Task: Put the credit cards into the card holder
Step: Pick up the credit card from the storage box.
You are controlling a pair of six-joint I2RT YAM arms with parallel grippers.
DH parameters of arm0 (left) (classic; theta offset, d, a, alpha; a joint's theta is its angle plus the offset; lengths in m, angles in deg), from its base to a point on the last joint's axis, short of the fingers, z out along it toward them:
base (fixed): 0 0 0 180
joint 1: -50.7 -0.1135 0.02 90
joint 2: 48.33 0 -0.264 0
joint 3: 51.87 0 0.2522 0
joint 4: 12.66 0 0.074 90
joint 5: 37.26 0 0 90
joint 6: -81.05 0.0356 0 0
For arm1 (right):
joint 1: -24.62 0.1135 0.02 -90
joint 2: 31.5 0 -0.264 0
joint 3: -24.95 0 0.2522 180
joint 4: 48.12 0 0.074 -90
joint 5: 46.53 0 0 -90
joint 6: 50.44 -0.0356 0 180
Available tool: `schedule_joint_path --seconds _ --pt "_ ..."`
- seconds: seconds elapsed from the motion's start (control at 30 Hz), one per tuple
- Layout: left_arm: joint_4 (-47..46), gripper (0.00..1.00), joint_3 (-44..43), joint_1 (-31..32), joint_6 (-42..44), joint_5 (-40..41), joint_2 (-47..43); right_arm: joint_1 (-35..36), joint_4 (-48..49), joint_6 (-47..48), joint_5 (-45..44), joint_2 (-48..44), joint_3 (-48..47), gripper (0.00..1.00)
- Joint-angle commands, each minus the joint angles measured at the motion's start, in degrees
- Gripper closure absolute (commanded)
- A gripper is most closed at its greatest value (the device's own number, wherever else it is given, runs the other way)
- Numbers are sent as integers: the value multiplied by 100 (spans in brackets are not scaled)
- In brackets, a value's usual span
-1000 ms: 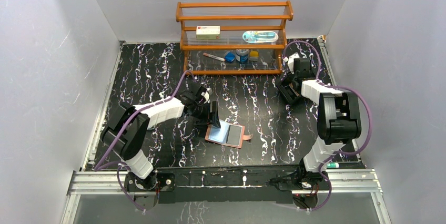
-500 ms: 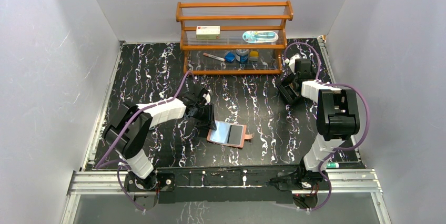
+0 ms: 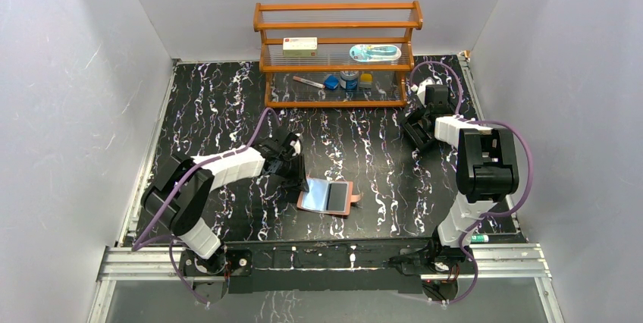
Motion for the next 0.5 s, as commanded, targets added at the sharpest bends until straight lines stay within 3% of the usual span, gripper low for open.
schedule_joint_path --seconds 0.0,0.1,0.47 --pt "114 84 182 39 -161 78 -295 -35 189 -41 -75 -195 -119 71" --pt "89 83 192 38 -199 -3 -222 -43 162 -42 -65 -204 -128 77" --pt "125 81 268 38 -266 123 -409 -44 -651 -446 274 -537 -530 84"
